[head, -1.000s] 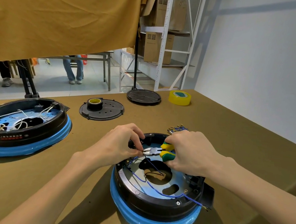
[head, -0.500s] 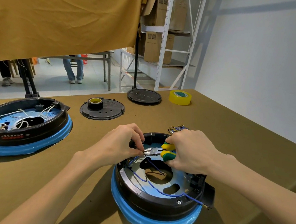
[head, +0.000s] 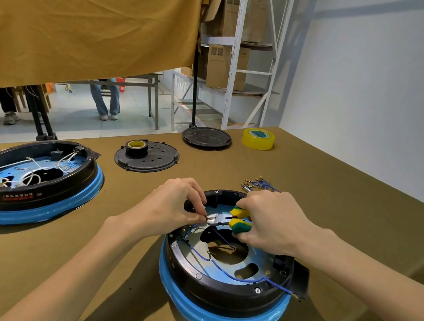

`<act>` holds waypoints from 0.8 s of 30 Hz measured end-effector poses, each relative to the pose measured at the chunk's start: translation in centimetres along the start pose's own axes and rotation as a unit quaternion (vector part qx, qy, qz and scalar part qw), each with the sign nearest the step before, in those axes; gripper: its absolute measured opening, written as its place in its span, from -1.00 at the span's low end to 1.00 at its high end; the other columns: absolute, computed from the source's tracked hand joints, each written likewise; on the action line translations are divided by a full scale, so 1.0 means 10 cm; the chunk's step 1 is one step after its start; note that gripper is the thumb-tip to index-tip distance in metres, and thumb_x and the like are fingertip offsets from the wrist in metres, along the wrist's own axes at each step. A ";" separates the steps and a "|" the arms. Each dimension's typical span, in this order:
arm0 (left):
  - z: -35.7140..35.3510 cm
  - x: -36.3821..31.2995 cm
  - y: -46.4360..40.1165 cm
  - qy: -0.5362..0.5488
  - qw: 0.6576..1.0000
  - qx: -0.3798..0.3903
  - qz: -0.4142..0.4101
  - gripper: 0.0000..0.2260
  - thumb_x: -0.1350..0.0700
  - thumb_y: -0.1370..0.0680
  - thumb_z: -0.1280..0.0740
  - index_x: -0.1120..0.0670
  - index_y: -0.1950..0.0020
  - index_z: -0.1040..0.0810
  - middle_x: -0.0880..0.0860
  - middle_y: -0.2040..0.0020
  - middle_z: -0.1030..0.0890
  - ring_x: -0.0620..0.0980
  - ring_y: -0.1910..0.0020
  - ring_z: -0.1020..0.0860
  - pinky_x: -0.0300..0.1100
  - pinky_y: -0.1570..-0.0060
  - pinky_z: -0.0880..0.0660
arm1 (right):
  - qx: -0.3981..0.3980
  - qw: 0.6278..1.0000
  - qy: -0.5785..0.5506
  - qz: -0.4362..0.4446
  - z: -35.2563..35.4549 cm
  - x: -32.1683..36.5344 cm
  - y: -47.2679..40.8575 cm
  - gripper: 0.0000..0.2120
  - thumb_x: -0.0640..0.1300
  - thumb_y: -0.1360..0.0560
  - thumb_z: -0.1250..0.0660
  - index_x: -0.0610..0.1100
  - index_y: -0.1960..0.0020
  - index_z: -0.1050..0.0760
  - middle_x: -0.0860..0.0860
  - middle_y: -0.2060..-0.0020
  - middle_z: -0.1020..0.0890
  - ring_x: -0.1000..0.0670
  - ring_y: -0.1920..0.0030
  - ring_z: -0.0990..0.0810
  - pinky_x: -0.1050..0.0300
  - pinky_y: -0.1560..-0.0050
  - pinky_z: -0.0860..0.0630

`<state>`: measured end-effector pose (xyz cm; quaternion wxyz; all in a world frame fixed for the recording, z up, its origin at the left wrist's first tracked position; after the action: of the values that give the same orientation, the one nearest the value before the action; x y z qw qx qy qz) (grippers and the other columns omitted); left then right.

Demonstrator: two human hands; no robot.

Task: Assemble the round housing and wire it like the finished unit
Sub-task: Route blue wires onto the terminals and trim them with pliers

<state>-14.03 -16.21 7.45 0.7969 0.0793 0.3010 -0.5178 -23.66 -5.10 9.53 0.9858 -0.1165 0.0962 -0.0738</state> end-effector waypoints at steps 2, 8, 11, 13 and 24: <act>0.00 0.01 0.00 0.000 1.000 -0.002 -0.001 -0.90 0.06 -0.46 -0.57 -0.14 0.19 -0.74 -0.27 -0.03 -0.57 -0.23 -0.09 -0.53 -0.03 -0.21 -0.53 | -0.005 1.000 0.007 0.002 0.01 0.02 0.00 -0.62 0.32 -0.46 -0.35 0.05 -0.06 -0.55 0.08 0.07 -0.59 -0.05 0.02 -0.58 0.09 0.22 -0.34; 0.00 0.02 -0.01 0.012 1.000 -0.006 -0.003 -0.90 0.06 -0.46 -0.58 -0.16 0.18 -0.75 -0.27 -0.02 -0.59 -0.22 -0.08 -0.55 -0.01 -0.20 -0.54 | 0.000 1.000 0.008 -0.004 0.05 0.02 0.02 -0.63 0.30 -0.46 -0.34 0.05 -0.07 -0.55 0.09 0.06 -0.59 -0.04 0.02 -0.59 0.09 0.18 -0.47; -0.01 0.04 -0.01 0.017 1.000 -0.004 -0.002 -0.90 0.06 -0.47 -0.57 -0.16 0.16 -0.76 -0.28 -0.03 -0.59 -0.21 -0.08 -0.56 0.00 -0.18 -0.54 | 0.001 1.000 0.009 -0.009 0.06 0.01 0.02 -0.65 0.31 -0.45 -0.35 0.05 0.00 -0.53 0.08 0.11 -0.58 -0.05 0.06 -0.59 0.09 0.20 -0.48; -0.01 0.04 -0.01 0.018 1.000 0.000 -0.002 -0.90 0.06 -0.47 -0.57 -0.16 0.16 -0.76 -0.28 -0.03 -0.59 -0.22 -0.07 -0.56 0.00 -0.17 -0.55 | 0.006 1.000 0.013 -0.013 0.06 0.01 0.01 -0.63 0.32 -0.44 -0.34 0.03 0.02 -0.53 0.07 0.13 -0.59 -0.06 0.08 -0.58 0.09 0.22 -0.46; -0.01 0.03 -0.01 0.006 1.000 -0.001 -0.009 -0.91 0.07 -0.48 -0.56 -0.16 0.13 -0.77 -0.28 -0.04 -0.60 -0.21 -0.07 -0.56 -0.02 -0.14 -0.56 | 0.023 0.999 -0.003 -0.043 0.09 -0.03 -0.05 -0.67 0.31 -0.40 -0.42 0.08 0.10 -0.48 0.07 0.31 -0.47 -0.11 0.24 -0.48 0.13 0.24 -0.37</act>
<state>-14.08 -16.40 7.23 0.7906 0.0784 0.3068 -0.5241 -23.80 -5.34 10.55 0.9844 -0.0978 0.0861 -0.1179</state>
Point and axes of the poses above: each hand's wrist, its own y-axis away from the middle knuckle, its own z-axis out of the back of the hand, x = y × z, the point moved 10 cm from there along -y, towards the middle knuckle
